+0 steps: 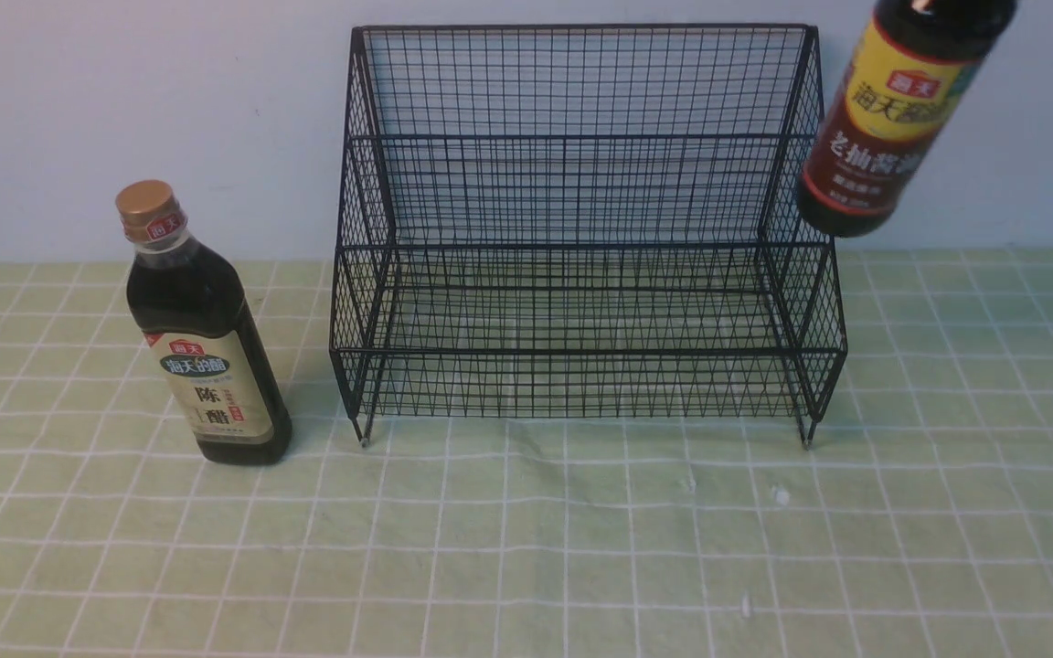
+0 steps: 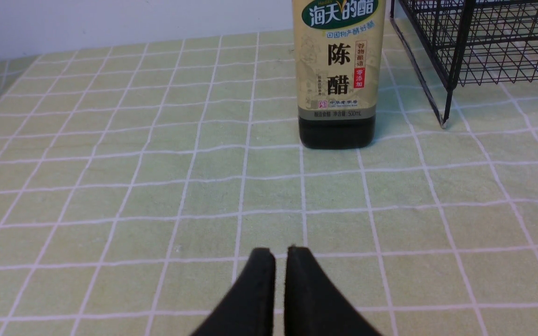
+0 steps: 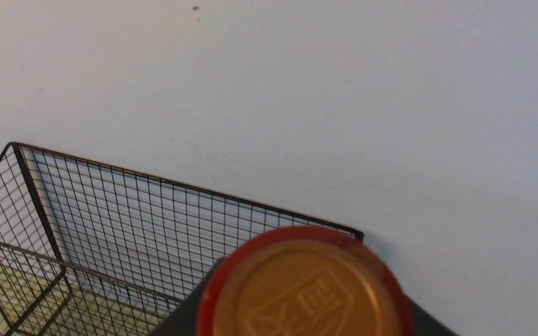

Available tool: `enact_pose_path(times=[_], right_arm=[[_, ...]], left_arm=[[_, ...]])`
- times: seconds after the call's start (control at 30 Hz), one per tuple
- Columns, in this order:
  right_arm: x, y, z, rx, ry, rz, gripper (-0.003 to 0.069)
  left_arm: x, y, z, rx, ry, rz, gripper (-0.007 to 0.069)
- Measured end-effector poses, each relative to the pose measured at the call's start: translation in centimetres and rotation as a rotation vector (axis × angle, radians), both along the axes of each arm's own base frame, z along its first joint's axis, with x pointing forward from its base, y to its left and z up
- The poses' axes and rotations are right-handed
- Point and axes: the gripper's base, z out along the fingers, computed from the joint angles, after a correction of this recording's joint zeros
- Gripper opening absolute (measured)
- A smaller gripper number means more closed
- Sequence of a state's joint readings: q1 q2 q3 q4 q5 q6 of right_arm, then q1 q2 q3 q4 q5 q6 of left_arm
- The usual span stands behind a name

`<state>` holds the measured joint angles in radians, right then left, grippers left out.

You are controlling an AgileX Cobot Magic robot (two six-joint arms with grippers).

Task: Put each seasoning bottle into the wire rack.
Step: Use the right arm to put the condiment bottle back on the shelf

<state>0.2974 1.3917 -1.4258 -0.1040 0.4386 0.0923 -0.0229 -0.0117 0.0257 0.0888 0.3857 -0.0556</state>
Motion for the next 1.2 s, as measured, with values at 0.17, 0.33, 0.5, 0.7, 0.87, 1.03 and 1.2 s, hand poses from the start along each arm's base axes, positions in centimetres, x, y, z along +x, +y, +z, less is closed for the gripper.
enact_pose_path(times=[0.17,0.33,0.5,0.7,0.87,1.03,1.2], right_arm=[[3.6,1.4,-0.6,0.050,0.032,0.010,0.0267],[6.3,2.3,-2.2,0.046,0.072,0.010,0.0267],[7.6,2.7,-4.3,0.022,0.134,0.008,0.0267],[9.6,3.3,-7.8,-0.029,0.231,0.010,0.0267],[10.6,3.6,-10.0,-0.046,0.289,0.008,0.0267],[11.2,3.8,-11.5,-0.060,0.332,0.006,0.0267],[11.3,3.8,-11.5,-0.059,0.334,0.006,0.0288]], left_arm=[[0.0,0.0,0.0,0.000,0.000,0.000,0.0017],[0.0,0.0,0.0,0.000,0.000,0.000,0.0017],[0.0,0.0,0.0,0.000,0.000,0.000,0.0017],[0.0,0.0,0.0,0.000,0.000,0.000,0.0017],[0.0,0.0,0.0,0.000,0.000,0.000,0.0017],[0.0,0.0,0.0,0.000,0.000,0.000,0.0017],[0.0,0.0,0.0,0.000,0.000,0.000,0.0017]])
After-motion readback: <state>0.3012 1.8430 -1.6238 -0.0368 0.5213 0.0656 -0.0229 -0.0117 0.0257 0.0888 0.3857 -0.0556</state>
